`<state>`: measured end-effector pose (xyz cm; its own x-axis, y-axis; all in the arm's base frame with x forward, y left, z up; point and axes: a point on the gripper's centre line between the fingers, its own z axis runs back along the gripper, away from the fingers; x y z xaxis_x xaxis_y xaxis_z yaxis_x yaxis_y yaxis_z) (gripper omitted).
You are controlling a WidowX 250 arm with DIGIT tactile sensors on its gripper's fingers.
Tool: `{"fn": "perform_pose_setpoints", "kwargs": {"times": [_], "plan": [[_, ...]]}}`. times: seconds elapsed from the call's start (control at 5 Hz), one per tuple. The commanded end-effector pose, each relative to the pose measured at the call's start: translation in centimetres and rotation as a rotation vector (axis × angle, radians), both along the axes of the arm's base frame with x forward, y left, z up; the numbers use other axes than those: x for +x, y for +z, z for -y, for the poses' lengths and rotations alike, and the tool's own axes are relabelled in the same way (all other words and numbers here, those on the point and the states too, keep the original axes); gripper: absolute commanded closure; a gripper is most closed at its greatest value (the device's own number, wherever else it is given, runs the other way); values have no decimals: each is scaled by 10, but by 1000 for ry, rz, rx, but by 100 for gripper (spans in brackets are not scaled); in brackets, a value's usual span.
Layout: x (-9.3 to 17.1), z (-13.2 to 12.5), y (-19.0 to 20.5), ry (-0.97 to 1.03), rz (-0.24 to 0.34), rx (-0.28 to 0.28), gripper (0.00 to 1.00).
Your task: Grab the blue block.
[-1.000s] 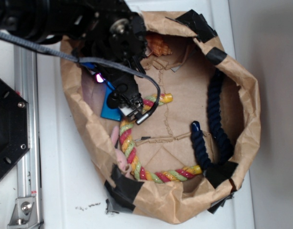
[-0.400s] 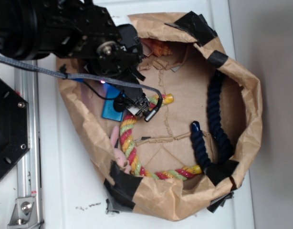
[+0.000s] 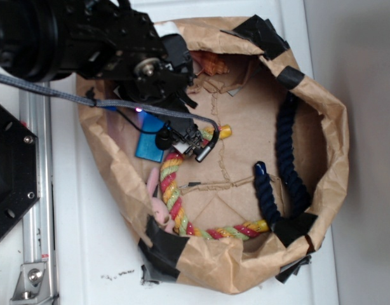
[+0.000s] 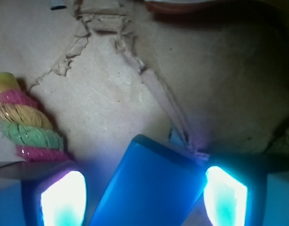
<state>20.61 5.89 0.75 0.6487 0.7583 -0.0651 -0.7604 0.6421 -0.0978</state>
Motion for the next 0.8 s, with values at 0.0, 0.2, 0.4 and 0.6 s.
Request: {"fn": "perform_pose_setpoints", "kwargs": {"times": [0.0, 0.2, 0.4, 0.6], "plan": [[4, 14, -16, 169, -100, -139, 0], [7, 16, -13, 185, -102, -144, 100], [10, 18, -3, 109, -88, -167, 100], [19, 12, 20, 65, 13, -52, 100]]}}
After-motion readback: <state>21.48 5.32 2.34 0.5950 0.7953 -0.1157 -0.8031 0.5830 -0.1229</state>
